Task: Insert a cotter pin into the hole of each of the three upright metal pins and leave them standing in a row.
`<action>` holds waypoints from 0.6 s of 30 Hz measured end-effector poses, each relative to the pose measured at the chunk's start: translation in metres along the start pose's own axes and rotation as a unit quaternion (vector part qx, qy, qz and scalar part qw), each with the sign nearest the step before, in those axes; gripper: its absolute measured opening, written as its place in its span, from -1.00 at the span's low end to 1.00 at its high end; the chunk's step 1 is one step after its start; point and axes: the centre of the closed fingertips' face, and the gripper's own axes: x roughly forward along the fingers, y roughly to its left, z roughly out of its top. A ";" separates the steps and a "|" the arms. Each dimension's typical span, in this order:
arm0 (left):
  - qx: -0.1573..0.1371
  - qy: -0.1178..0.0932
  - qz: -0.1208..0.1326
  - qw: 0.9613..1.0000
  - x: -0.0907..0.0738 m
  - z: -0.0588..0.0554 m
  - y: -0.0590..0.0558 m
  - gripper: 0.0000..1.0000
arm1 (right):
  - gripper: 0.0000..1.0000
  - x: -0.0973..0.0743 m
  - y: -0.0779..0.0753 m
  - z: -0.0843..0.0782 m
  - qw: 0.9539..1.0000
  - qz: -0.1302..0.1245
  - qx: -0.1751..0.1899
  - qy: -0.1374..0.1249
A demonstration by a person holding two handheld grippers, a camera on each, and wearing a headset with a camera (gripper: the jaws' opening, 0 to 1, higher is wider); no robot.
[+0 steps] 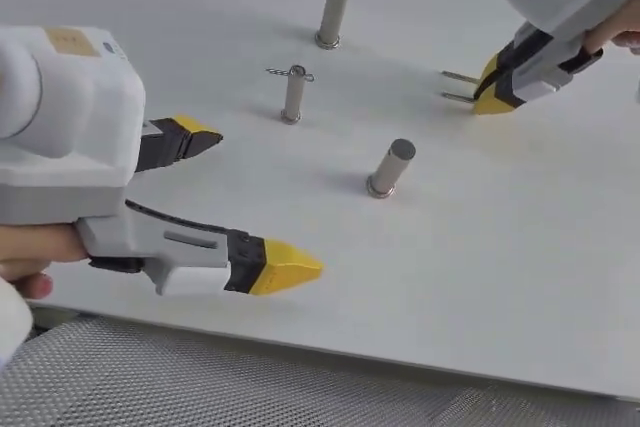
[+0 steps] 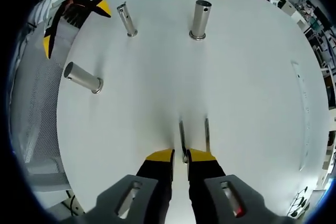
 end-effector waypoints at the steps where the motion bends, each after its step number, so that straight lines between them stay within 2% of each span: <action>1: -0.019 -0.022 0.007 1.000 0.000 0.006 0.002 0.84 | -0.91 0.000 0.000 0.000 1.000 0.002 0.001 0.001; 3: -0.036 -0.037 0.008 0.999 -0.003 0.009 0.006 0.83 | -0.95 0.000 -0.002 0.000 1.000 0.002 0.002 0.004; 6: -0.026 -0.029 0.014 0.999 -0.006 0.006 0.013 0.81 | -1.00 0.000 -0.005 0.000 1.000 -0.001 -0.005 0.013; 7: -0.025 -0.029 0.014 0.999 -0.007 0.005 0.015 0.81 | -1.00 -0.001 -0.005 0.000 0.999 0.001 -0.026 0.020; 11: -0.030 -0.028 0.014 0.999 -0.011 0.000 0.024 0.81 | -1.00 0.001 -0.003 0.000 0.997 0.001 -0.059 0.043; 13: -0.023 -0.019 0.017 0.999 -0.012 -0.004 0.027 0.81 | -1.00 0.000 0.000 0.001 0.996 0.001 -0.062 0.056; 15: -0.022 -0.018 0.016 0.999 -0.013 -0.006 0.029 0.81 | -1.00 0.002 -0.003 0.000 0.995 0.002 -0.068 0.067; 16: -0.023 -0.020 0.015 0.999 -0.014 -0.005 0.029 0.81 | -1.00 0.002 -0.003 0.001 0.994 0.004 -0.080 0.075; 18: -0.028 -0.035 0.015 0.999 -0.015 -0.001 0.030 0.80 | -1.00 0.002 -0.004 0.000 0.994 0.002 -0.076 0.077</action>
